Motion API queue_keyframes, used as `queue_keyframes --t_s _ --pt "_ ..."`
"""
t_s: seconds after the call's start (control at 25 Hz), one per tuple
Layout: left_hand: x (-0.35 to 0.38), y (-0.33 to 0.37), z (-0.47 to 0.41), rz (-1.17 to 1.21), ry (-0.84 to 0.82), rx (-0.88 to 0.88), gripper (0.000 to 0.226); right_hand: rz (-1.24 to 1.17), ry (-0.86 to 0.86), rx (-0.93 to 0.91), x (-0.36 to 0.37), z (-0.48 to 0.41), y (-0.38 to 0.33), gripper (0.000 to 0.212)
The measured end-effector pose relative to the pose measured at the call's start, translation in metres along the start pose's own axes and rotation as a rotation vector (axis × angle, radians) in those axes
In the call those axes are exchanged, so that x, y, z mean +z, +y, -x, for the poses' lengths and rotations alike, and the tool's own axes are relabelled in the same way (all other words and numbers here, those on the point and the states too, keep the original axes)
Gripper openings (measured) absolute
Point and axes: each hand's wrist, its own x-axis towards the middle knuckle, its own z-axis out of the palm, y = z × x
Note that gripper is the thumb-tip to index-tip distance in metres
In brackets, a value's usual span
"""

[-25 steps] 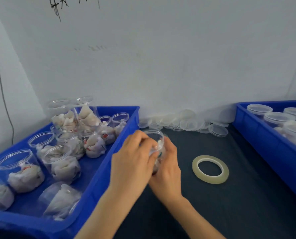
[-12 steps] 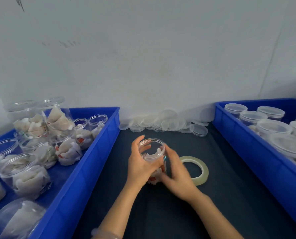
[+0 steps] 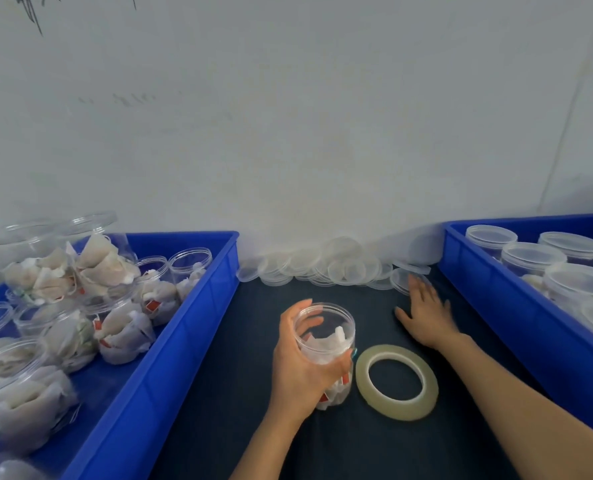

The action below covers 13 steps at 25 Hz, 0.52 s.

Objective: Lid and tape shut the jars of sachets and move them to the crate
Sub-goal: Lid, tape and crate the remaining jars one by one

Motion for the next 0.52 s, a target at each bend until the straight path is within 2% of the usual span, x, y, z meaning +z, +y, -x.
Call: queue_keyframes --t_s 0.08,0.16,0.24,0.32,0.36,0.4,0.44,0.52 --pt "0.000 0.000 0.000 -0.001 -0.007 0.001 0.085 0.030 0.008 0.010 -0.001 -0.007 -0.003 0.073" --pt "-0.001 0.000 -0.001 -0.001 -0.011 0.011 0.085 0.069 0.087 0.008 0.002 -0.001 -0.007 0.064" --pt "0.000 0.000 0.000 0.005 -0.014 0.008 0.085 0.120 0.303 0.012 0.004 0.016 -0.013 0.056" --pt "0.000 0.002 0.000 0.011 -0.017 0.003 0.086 0.157 0.505 -0.026 0.007 0.029 -0.016 0.056" --pt "0.000 0.003 0.001 0.013 -0.020 0.000 0.086 0.130 0.500 -0.040 0.007 0.031 -0.016 0.063" --pt "0.000 0.004 0.001 0.014 -0.022 0.001 0.086 0.087 0.409 -0.036 0.006 0.031 -0.015 0.074" --pt "-0.001 0.004 0.001 0.015 -0.026 0.000 0.086 0.052 0.268 -0.022 0.005 0.029 -0.013 0.082" --pt "-0.001 0.004 0.002 0.016 -0.044 -0.004 0.087 0.043 0.037 0.009 0.001 0.025 -0.012 0.081"
